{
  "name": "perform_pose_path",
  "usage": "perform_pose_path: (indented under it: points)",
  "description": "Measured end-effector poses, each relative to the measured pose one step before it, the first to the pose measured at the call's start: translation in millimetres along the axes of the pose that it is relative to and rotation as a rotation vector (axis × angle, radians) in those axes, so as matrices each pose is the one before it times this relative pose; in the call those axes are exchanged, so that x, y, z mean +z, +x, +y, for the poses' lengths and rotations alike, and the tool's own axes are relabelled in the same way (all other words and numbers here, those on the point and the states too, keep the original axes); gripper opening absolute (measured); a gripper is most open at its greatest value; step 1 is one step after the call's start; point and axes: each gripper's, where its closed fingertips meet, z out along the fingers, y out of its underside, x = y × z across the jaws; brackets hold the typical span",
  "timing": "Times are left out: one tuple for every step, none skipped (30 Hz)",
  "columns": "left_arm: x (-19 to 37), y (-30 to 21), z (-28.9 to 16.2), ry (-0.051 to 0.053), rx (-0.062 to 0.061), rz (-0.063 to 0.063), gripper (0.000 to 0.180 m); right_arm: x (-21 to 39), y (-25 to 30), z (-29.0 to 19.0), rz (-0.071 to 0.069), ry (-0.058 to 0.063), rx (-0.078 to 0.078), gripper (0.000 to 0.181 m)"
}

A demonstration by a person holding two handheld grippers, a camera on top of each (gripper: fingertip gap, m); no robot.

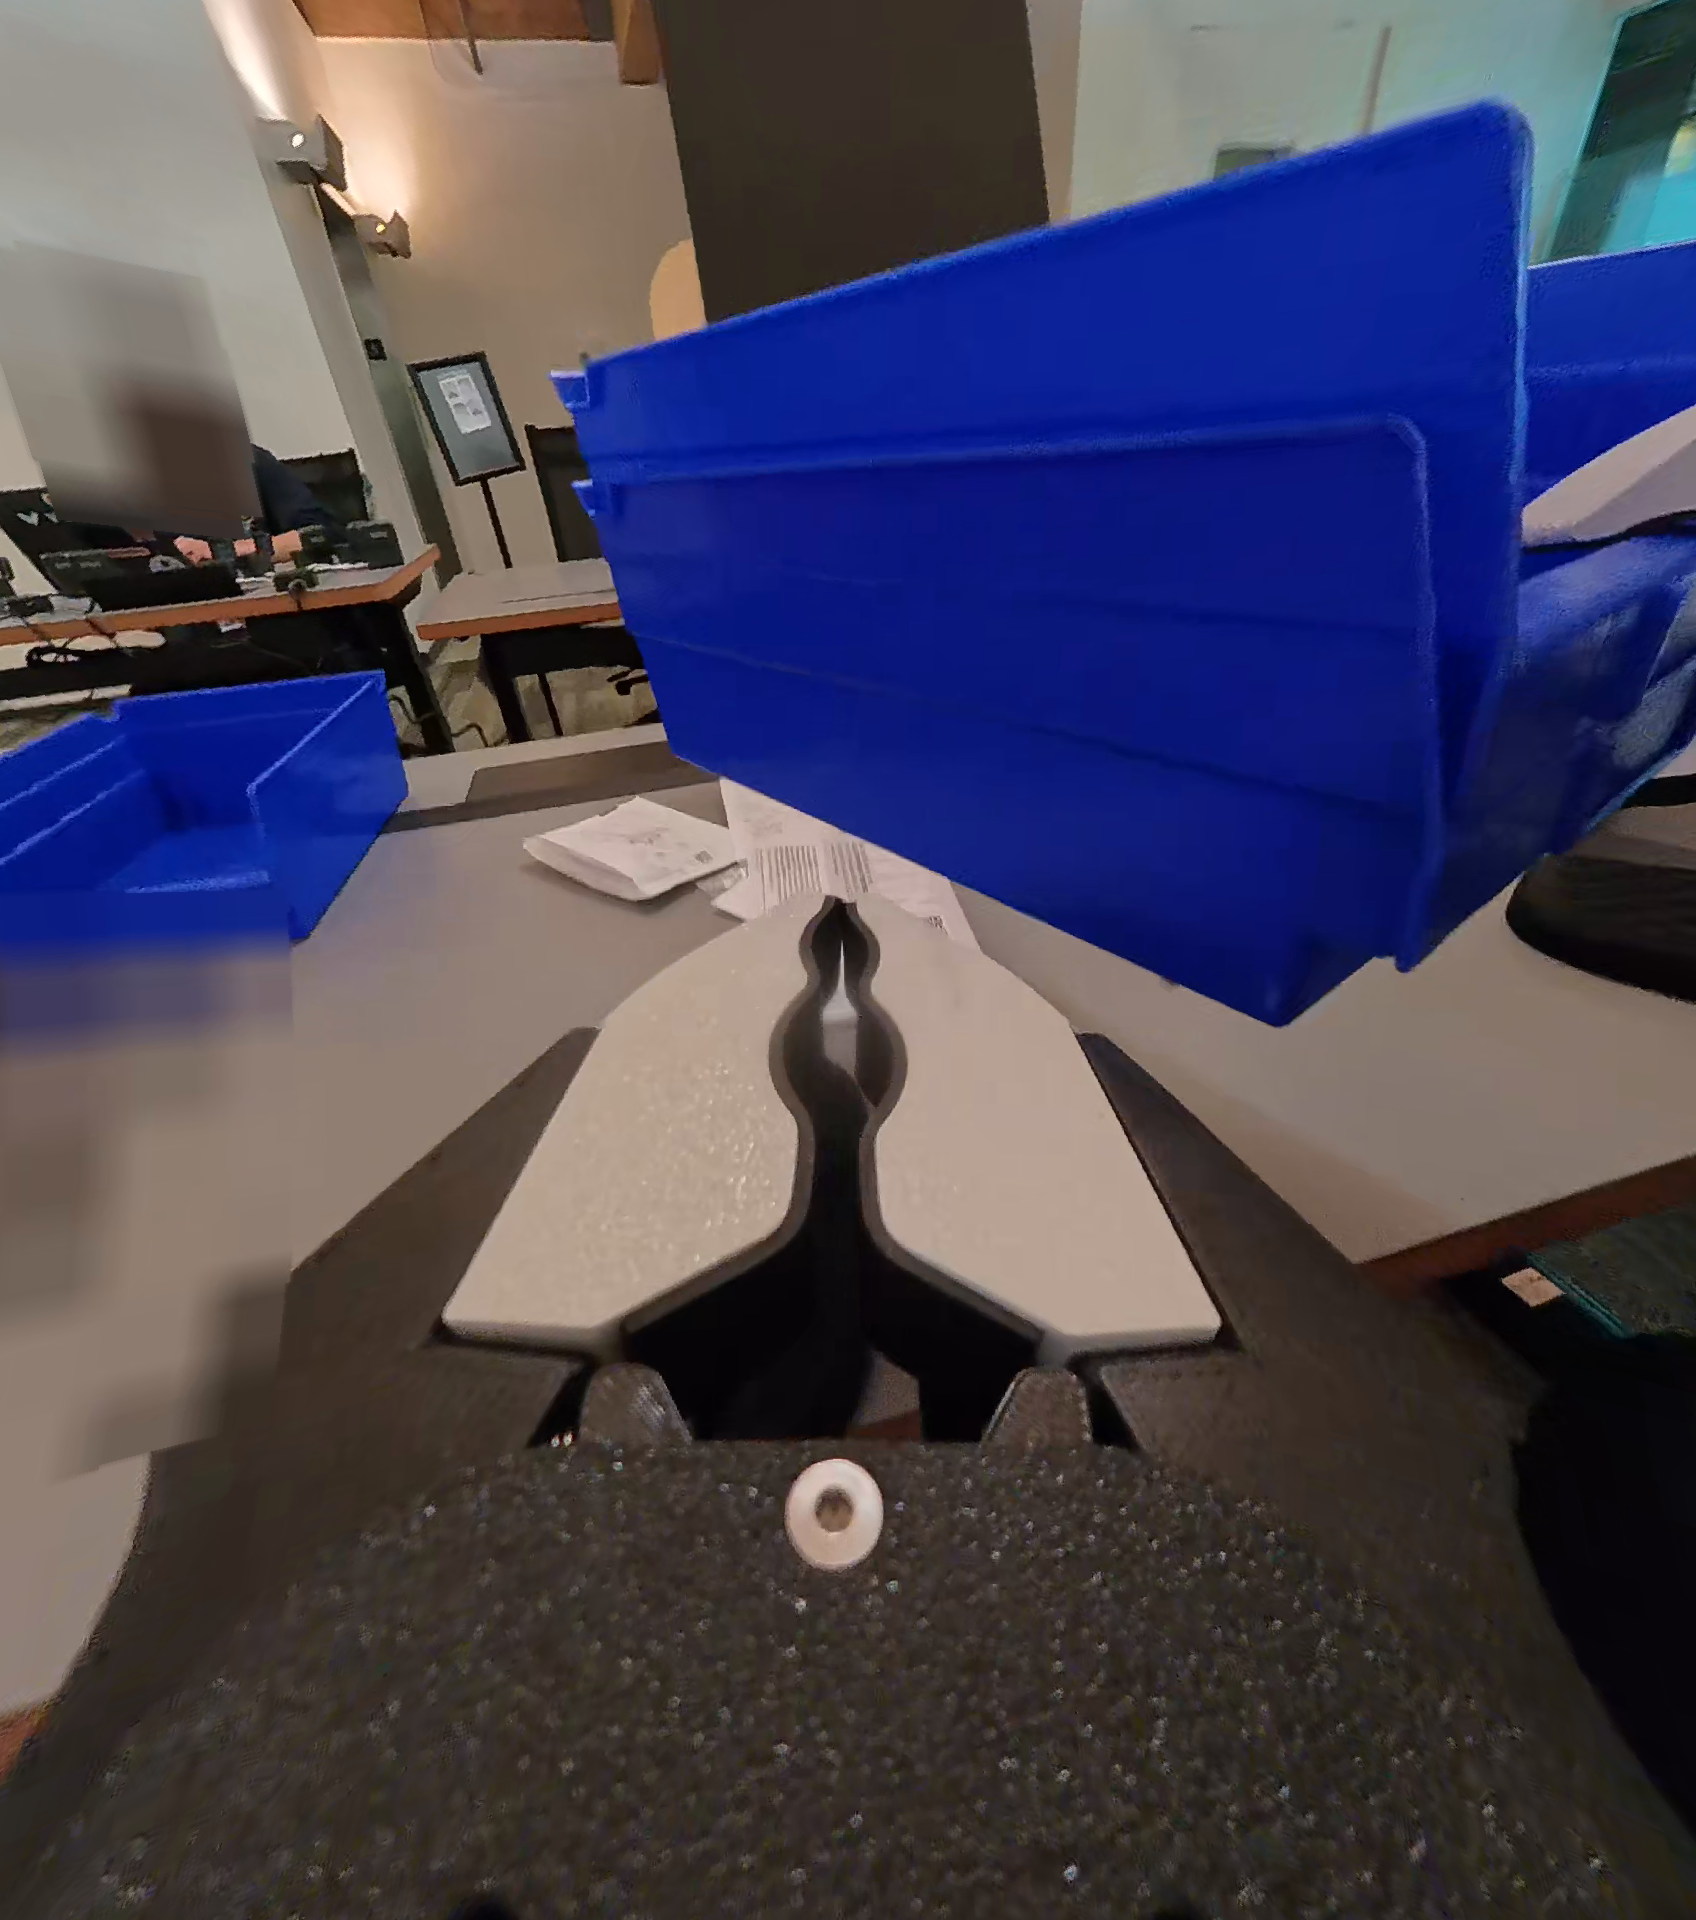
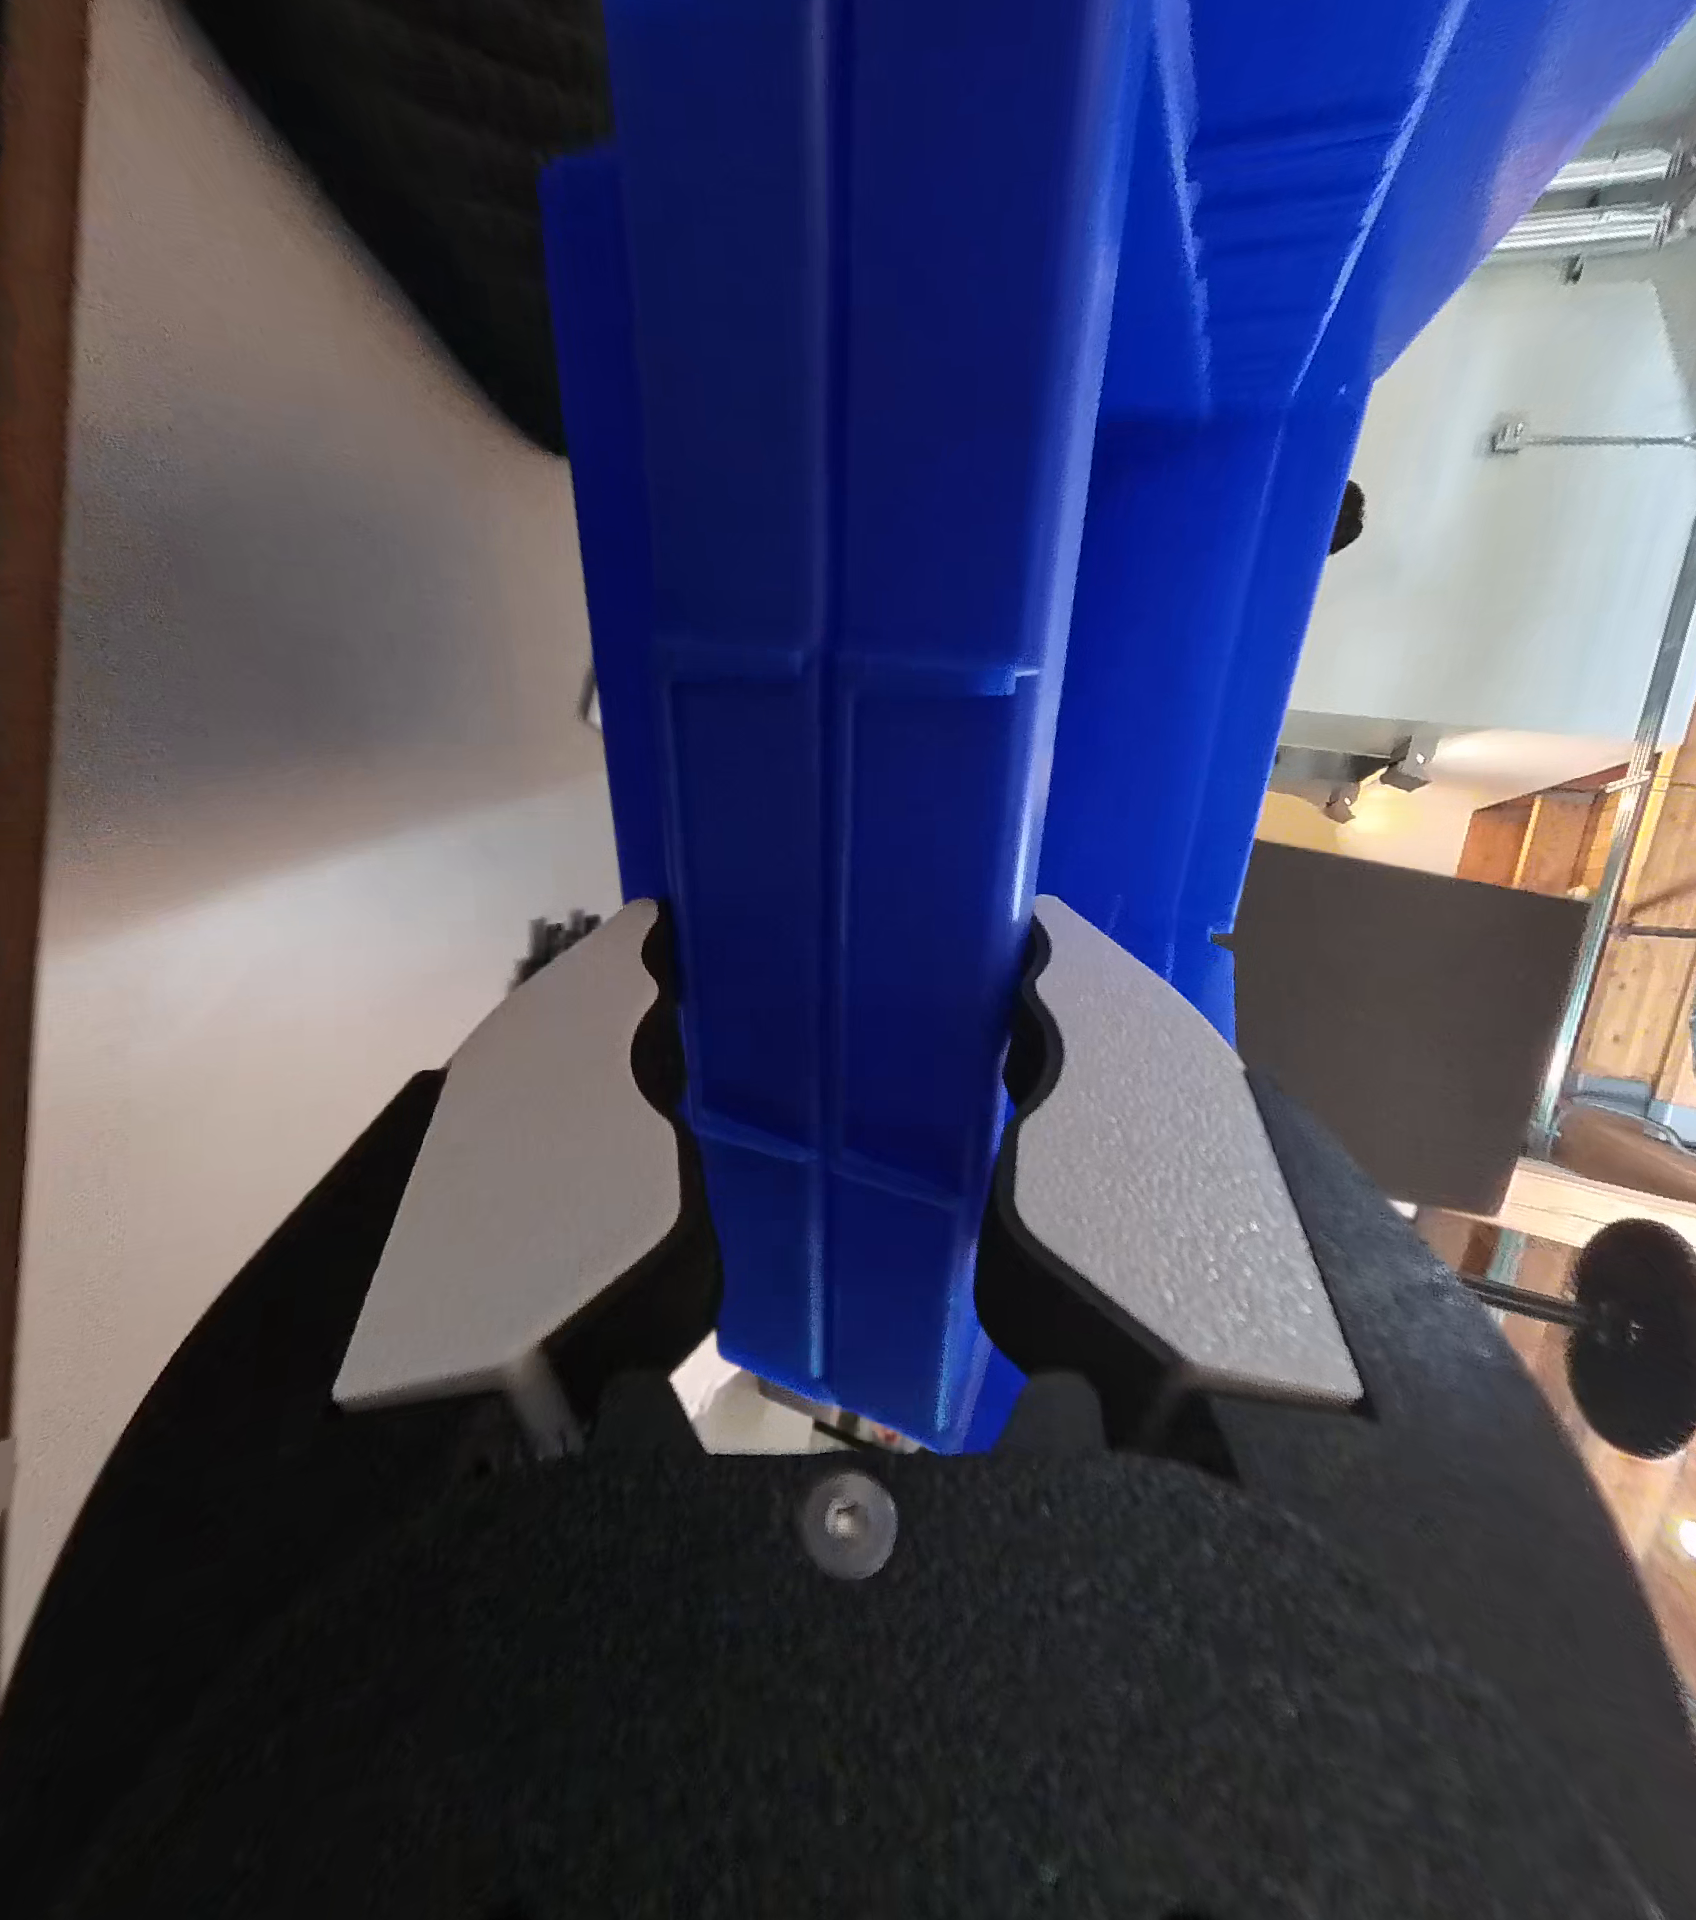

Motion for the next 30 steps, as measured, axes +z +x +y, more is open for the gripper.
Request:
perform_pose_path:
  points:
    - [6.27,-4.49,-2.54,0.0055,0.0028,0.0105,0.0,3.37,2.79,-0.1,0.0037,-0.008,-0.0058,0.061]
    - [7.99,-2.79,-2.04,0.002,0.0007,0.0126,0.0,5.25,3.94,0.93,0.0002,-0.005,-0.0017,0.061]
    - [9.13,-1.41,-2.6,0.0041,-0.0022,0.0122,0.0,2.75,2.65,1.15,-0.0029,-0.0023,0.0022,0.061]
    - [7.75,-1.08,-1.87,0.0081,-0.0016,0.0071,0.0,2.57,2.27,1.65,-0.0041,0.0013,0.0032,0.061]
    - [8.6,-0.67,-1.52,0.0052,0.0043,0.003,0.0,2.74,2.11,2.07,-0.0034,0.0045,0.0023,0.061]
    - [9.47,-0.2,-1.48,0.0022,0.0108,0.0004,0.0,2.97,2.07,2.64,-0.0015,0.0057,0.0,0.061]
    - [9.95,-0.4,-1.85,0.0049,0.0124,-0.0041,0.0,3.58,2.32,3.81,0.0005,0.0078,-0.0027,0.061]
    - [10.96,-0.43,-1.52,0.0052,0.0098,-0.0056,0.0,4.35,2.83,3.83,0.0018,0.0103,-0.0037,0.061]
    - [11.79,-0.06,-0.87,0.0045,0.005,-0.0072,0.0,4.12,3.29,4.69,0.002,0.009,-0.0013,0.061]
    - [11.73,-0.29,-1.03,0.0064,0.0002,-0.0091,0.0,4.2,4.09,5.02,0.0015,0.008,-0.0004,0.061]
    - [10.65,-0.69,-1.21,0.0078,-0.0037,-0.0099,0.0,4.87,4.64,4.71,0.0007,0.0094,-0.0014,0.061]
    - [9.13,-1.22,-1.11,0.0058,-0.0046,-0.013,0.0,3.83,3.27,3.36,0.0,0.01,-0.0041,0.061]
    - [8.02,-1.31,-0.84,0.0039,-0.0046,-0.0124,0.0,3.14,3.14,3.37,0.0006,0.0112,-0.0058,0.061]
    - [6.79,-0.63,-0.56,0.0001,-0.0074,-0.0072,0.0,1.55,4.54,5.8,0.0024,0.0125,-0.0053,0.061]
    - [5.19,-0.5,-0.76,-0.0014,-0.0072,-0.0068,0.0,1.45,1.39,2.98,0.0037,0.0118,-0.0028,0.061]
    - [3.27,-0.36,-1.91,-0.0011,-0.0011,-0.0098,0.0,1.26,0.84,2.98,0.0043,0.0095,-0.0034,0.061]
    - [1.04,-0.2,-1.72,-0.0027,0.006,-0.0111,0.0,0.5,0.35,2.99,0.0042,0.0077,-0.0019,0.061]
    - [-0.77,-0.2,-1.4,-0.0052,0.0072,-0.0098,0.0,-0.03,-0.96,2.19,0.0054,0.0085,0.0045,0.061]
    - [-2.37,0.17,-1.0,-0.0065,0.0029,-0.0071,0.0,0.15,-1.12,2.41,0.005,0.0087,0.0061,0.061]
    - [-3.89,0.09,-0.29,-0.0083,0.0,-0.0058,0.0,0.77,-2.08,1.91,0.0004,0.0054,0.0052,0.061]
    - [-4.67,-0.46,-0.45,-0.0068,0.0004,-0.0071,0.0,0.93,-2.14,0.15,-0.003,0.0045,0.0013,0.061]
    - [-4.28,-0.91,-0.66,-0.0026,0.0046,-0.0076,0.0,1.46,-2.66,0.09,-0.0024,0.0025,-0.0004,0.061]
    - [-2.94,-1.49,0.12,-0.0047,0.0073,-0.0063,0.0,3.03,-3.32,-0.99,-0.0024,0.0025,-0.003,0.061]
    - [-3.73,-3.15,2.23,-0.0085,0.0046,-0.0054,0.0,2.74,-1.96,-1.32,-0.004,0.001,-0.0065,0.062]
    - [-3.38,-4.75,2.35,0.0004,-0.0011,-0.0113,0.0,2.93,-3.06,-2.06,-0.0052,0.0016,-0.0065,0.061]
    - [-2.74,-6.39,1.5,0.0108,-0.0039,-0.0174,0.0,6.27,-1.36,-1.22,-0.0063,0.0037,-0.0051,0.061]
    - [-1.32,-7.44,2.49,0.0048,-0.0039,-0.0185,0.0,5.89,0.05,-2.55,-0.0084,0.0045,-0.0024,0.061]
    - [0.54,-8.46,3.35,0.0003,-0.0045,-0.0175,0.0,7.1,1.02,-2.67,-0.0101,0.0041,0.0012,0.061]
    - [2.75,-9.39,3.44,0.0011,-0.0063,-0.0159,0.0,8.12,1.89,-2.84,-0.0104,0.0068,0.0039,0.061]
    - [5.48,-10.4,3.68,-0.0031,-0.0055,-0.0137,0.0,9.94,1.77,-4.24,-0.0094,0.0069,0.0083,0.061]
